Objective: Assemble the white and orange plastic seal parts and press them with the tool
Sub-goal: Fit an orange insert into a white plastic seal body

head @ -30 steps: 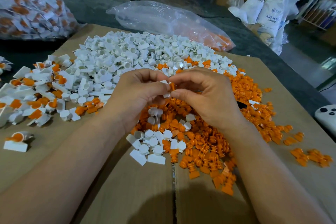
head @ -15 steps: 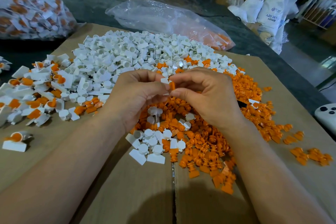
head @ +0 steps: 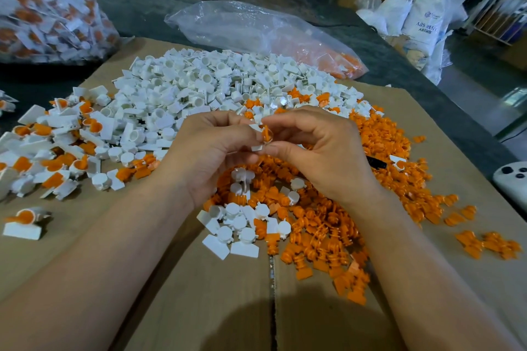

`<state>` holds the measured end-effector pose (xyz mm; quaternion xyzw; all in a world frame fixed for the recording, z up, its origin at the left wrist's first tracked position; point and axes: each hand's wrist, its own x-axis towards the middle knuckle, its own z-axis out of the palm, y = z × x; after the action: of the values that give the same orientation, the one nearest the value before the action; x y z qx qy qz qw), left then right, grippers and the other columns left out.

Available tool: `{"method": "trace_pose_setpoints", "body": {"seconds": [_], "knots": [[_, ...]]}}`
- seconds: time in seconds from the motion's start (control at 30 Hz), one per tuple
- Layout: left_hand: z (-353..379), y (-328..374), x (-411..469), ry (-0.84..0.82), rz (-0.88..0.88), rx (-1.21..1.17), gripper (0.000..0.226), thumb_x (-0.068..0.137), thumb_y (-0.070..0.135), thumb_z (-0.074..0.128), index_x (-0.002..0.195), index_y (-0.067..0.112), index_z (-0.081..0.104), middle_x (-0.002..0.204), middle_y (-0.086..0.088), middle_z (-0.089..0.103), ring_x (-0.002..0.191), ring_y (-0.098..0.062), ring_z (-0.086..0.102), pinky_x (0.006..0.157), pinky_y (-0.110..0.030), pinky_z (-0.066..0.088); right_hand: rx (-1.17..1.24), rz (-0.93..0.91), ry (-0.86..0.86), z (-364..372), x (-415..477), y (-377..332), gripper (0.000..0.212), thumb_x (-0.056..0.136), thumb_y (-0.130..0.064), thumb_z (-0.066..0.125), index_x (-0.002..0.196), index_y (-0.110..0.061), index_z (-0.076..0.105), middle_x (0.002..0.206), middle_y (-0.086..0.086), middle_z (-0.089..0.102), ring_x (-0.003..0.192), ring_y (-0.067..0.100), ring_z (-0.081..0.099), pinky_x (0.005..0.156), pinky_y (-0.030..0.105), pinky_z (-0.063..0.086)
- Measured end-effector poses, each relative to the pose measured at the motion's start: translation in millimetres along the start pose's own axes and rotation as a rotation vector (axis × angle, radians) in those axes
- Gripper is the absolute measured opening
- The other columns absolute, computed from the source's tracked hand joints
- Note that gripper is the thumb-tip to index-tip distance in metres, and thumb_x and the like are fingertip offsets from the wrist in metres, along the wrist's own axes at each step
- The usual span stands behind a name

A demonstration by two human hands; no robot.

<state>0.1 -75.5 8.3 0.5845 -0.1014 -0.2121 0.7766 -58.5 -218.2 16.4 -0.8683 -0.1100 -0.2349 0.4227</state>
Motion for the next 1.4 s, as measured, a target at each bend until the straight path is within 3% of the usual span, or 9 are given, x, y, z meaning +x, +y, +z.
{"method": "trace_pose_setpoints", "body": {"seconds": [0.23, 0.4, 0.67, 0.83, 1.07, 1.17, 1.4], "knots": [[-1.4, 1.1, -1.2, 0.003, -0.046, -0.006, 0.02, 0.068, -0.009, 0.066, 0.057, 0.007, 0.062, 0.053, -0.01, 0.063, 0.043, -0.014, 0.056, 0.039, -0.017, 0.047, 0.016, 0.006, -0.021, -1.0, 0.0, 1.5, 0.046, 0.073, 0.002, 0.07, 0.103, -0.031, 0.057, 0.087, -0.014, 0.061, 0.081, 0.006, 0.062, 0.076, 0.021, 0.053], [-0.3, 2.2, -3.0, 0.013, -0.045, 0.009, 0.017, 0.067, -0.01, 0.067, 0.061, 0.006, 0.061, 0.05, -0.008, 0.061, 0.041, -0.013, 0.058, 0.037, -0.017, 0.046, 0.025, 0.003, -0.027, -2.5, 0.0, 1.4, 0.043, 0.074, 0.003, 0.07, 0.101, -0.03, 0.059, 0.087, -0.013, 0.062, 0.08, 0.008, 0.063, 0.077, 0.027, 0.054], [0.5, 4.8, -3.2, 0.017, -0.048, 0.007, 0.017, 0.064, -0.008, 0.068, 0.06, 0.006, 0.06, 0.048, -0.007, 0.06, 0.041, -0.013, 0.057, 0.038, -0.017, 0.047, 0.001, 0.009, -0.028, -4.5, 0.4, 2.0, 0.045, 0.074, 0.004, 0.069, 0.092, -0.036, 0.059, 0.084, -0.017, 0.061, 0.08, 0.006, 0.062, 0.075, 0.021, 0.053], [0.3, 5.4, -3.9, 0.016, -0.053, 0.003, 0.018, 0.051, -0.001, 0.07, 0.064, 0.004, 0.058, 0.049, -0.008, 0.06, 0.041, -0.014, 0.057, 0.038, -0.019, 0.046, -0.003, 0.003, -0.021, -3.9, 0.4, 2.1, 0.043, 0.074, 0.003, 0.069, 0.094, -0.033, 0.06, 0.084, -0.017, 0.061, 0.079, 0.007, 0.062, 0.074, 0.022, 0.053], [-0.2, 5.0, -2.8, 0.015, -0.064, 0.013, 0.022, 0.065, -0.008, 0.069, 0.054, 0.009, 0.061, 0.05, -0.009, 0.061, 0.042, -0.015, 0.055, 0.039, -0.019, 0.046, -0.014, 0.013, -0.023, -3.4, 0.5, 0.6, 0.041, 0.074, 0.003, 0.069, 0.091, -0.034, 0.06, 0.084, -0.015, 0.061, 0.079, 0.009, 0.063, 0.075, 0.024, 0.053], [-0.2, 4.4, -3.1, 0.019, -0.029, 0.03, 0.026, 0.066, -0.009, 0.069, 0.05, 0.011, 0.063, 0.051, -0.008, 0.061, 0.043, -0.015, 0.057, 0.04, -0.019, 0.047, -0.012, 0.027, -0.027, -3.4, 0.3, 0.2, 0.038, 0.074, 0.002, 0.07, 0.092, -0.031, 0.061, 0.084, -0.015, 0.062, 0.079, 0.007, 0.063, 0.074, 0.021, 0.053], [3.4, 3.5, -5.7, 0.034, 0.116, 0.121, 0.014, 0.068, -0.006, 0.071, 0.065, 0.004, 0.062, 0.053, -0.006, 0.063, 0.048, -0.013, 0.061, 0.045, -0.017, 0.047, 0.004, 0.073, -0.016, -7.5, 1.3, -0.9, 0.038, 0.073, -0.003, 0.073, 0.09, -0.034, 0.061, 0.086, -0.013, 0.065, 0.079, 0.008, 0.065, 0.076, 0.022, 0.054]]}}
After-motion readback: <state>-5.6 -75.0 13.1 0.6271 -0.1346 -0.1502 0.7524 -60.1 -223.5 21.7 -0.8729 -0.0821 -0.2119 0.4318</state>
